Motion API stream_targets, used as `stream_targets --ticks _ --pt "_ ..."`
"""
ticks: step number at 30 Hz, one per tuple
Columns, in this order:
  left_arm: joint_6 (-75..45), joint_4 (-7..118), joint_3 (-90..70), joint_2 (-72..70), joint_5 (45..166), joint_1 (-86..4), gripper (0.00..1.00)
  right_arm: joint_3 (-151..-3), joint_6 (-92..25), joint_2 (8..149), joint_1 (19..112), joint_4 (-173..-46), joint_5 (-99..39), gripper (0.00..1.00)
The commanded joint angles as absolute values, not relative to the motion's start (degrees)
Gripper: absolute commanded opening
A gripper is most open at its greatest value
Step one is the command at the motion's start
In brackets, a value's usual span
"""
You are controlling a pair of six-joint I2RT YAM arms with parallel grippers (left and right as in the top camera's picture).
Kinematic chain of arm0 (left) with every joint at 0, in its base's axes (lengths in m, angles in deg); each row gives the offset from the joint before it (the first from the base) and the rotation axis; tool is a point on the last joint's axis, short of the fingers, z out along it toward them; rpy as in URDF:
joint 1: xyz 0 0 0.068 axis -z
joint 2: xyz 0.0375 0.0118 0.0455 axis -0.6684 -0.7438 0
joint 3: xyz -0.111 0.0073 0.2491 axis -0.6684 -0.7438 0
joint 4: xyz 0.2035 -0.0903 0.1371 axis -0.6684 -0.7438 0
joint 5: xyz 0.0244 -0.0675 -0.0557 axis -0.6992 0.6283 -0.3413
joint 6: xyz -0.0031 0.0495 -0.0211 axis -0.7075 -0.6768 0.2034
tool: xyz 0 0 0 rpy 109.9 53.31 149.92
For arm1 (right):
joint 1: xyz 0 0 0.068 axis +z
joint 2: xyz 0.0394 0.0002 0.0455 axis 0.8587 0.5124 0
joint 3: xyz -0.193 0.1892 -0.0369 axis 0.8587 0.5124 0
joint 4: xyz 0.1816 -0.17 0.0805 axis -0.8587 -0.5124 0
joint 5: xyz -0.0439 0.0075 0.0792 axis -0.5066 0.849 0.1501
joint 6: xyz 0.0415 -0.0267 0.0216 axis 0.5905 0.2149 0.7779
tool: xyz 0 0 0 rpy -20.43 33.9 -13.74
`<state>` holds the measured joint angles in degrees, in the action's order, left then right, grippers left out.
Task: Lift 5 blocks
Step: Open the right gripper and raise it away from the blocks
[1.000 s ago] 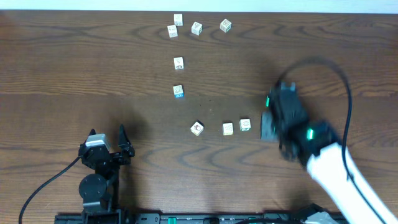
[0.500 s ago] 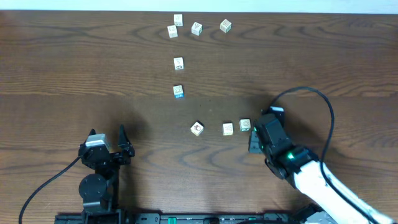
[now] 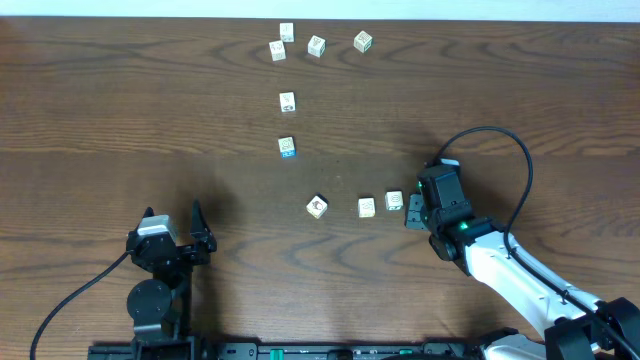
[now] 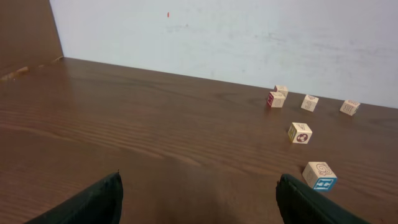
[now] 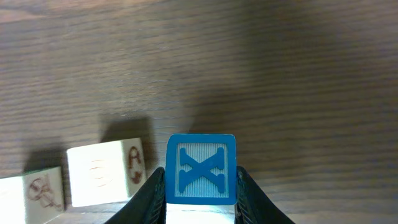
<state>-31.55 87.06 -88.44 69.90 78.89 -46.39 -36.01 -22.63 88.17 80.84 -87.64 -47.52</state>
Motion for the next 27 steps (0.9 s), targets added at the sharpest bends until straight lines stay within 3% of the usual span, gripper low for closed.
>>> stream_targets --ticks 1,27 --pt "-31.29 85.16 -89.57 70.06 78.37 -46.59 0.79 -35.98 -25.95 88.21 80.54 -87.03 -44.75 0.02" --pt "-31.29 85.16 -89.57 70.06 78.37 -46.59 0.79 -35.98 -31.98 92.70 80.63 -83.29 -31.39 0.01"
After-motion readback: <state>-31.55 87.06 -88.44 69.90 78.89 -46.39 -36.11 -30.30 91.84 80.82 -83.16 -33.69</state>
